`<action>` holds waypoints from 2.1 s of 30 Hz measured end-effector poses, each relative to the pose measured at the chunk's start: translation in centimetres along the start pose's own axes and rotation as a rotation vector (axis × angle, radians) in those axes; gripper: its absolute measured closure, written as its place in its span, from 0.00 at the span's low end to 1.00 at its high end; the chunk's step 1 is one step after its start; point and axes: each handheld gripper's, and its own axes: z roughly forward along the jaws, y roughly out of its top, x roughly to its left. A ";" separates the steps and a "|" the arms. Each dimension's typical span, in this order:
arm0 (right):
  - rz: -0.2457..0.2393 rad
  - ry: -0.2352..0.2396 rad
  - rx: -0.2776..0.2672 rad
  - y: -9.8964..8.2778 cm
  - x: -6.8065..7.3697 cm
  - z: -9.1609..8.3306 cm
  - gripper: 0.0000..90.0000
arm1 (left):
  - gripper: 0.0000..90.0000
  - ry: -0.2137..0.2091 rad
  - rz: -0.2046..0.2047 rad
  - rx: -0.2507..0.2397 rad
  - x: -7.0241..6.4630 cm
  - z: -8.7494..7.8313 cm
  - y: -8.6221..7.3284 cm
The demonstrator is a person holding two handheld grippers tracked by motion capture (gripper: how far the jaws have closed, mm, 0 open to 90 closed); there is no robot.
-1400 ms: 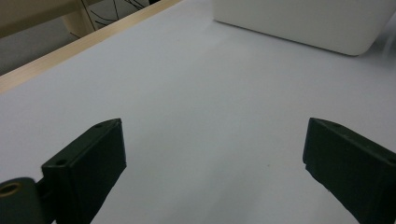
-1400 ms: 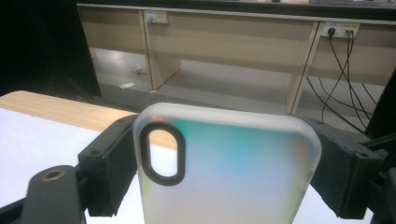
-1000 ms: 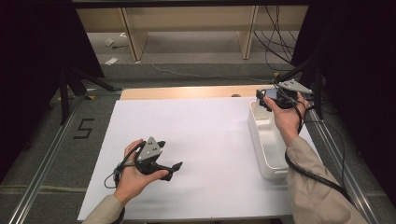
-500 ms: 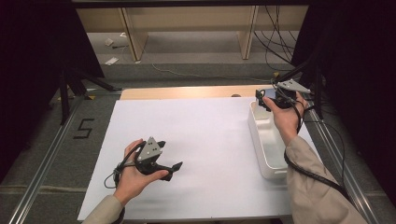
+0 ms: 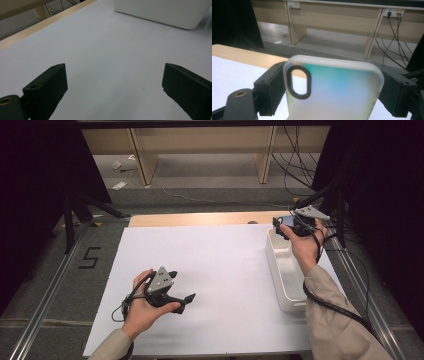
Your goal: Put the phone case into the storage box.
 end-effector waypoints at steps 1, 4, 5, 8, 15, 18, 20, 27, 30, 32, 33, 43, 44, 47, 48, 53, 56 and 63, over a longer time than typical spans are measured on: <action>0.000 0.000 0.000 0.0 0.0 0.0 0.20 | 0.06 0.000 0.000 0.000 0.0 0.0 0.0; -0.003 0.001 0.007 -0.2 0.1 0.2 0.20 | 0.06 0.000 0.000 0.000 0.0 0.0 0.0; -0.003 0.001 0.009 -0.2 0.1 0.3 0.20 | 0.06 0.000 -0.001 -0.001 0.0 0.0 0.0; -0.003 -0.001 0.014 -0.3 0.1 0.3 0.20 | 0.06 0.000 -0.002 -0.001 0.0 0.0 0.0; -0.008 -0.001 0.025 -0.5 0.1 0.5 0.20 | 0.06 0.000 -0.002 -0.002 0.0 0.0 0.0; -0.011 -0.003 0.027 -0.6 0.1 0.6 0.20 | 0.06 -0.001 -0.003 -0.002 0.0 0.0 0.0; -0.012 -0.002 0.029 -0.6 0.1 0.6 0.20 | 0.06 -0.001 -0.003 -0.002 0.0 0.0 0.0; -0.017 -0.001 0.038 -0.8 0.2 0.9 0.20 | 0.06 -0.002 -0.003 -0.001 0.0 0.0 0.0; -0.020 -0.001 0.044 -0.9 0.3 0.9 0.20 | 0.06 -0.001 -0.004 -0.002 0.0 0.0 0.0; -0.022 -0.002 0.044 -0.9 0.3 1.0 0.20 | 0.06 -0.001 -0.003 -0.002 0.0 0.0 0.0; -0.023 -0.002 0.045 -0.9 0.3 1.0 0.20 | 0.06 -0.001 -0.003 -0.002 0.0 0.0 0.0; -0.028 0.000 0.052 -1.1 0.4 1.2 0.20 | 0.06 -0.001 -0.002 -0.002 0.0 0.0 0.0; -0.028 -0.001 0.052 -1.1 0.4 1.2 0.20 | 0.06 -0.001 -0.001 -0.002 0.0 0.0 0.0; -0.030 0.000 0.057 -1.2 0.5 1.2 0.20 | 0.06 -0.001 -0.001 -0.001 0.0 0.0 0.0; -0.030 0.000 0.057 -1.2 0.5 1.2 0.20 | 0.06 -0.001 -0.001 -0.001 0.0 0.0 0.0; -0.035 0.001 0.062 -1.3 0.6 1.3 0.20 | 0.06 -0.001 -0.001 -0.001 0.0 0.0 0.0; -0.037 0.000 0.062 -1.3 0.6 1.4 0.20 | 0.06 -0.002 -0.001 -0.001 0.0 0.0 0.0; -0.037 0.000 0.067 -1.5 0.7 1.6 0.20 | 0.06 -0.002 -0.002 0.000 0.0 0.1 0.0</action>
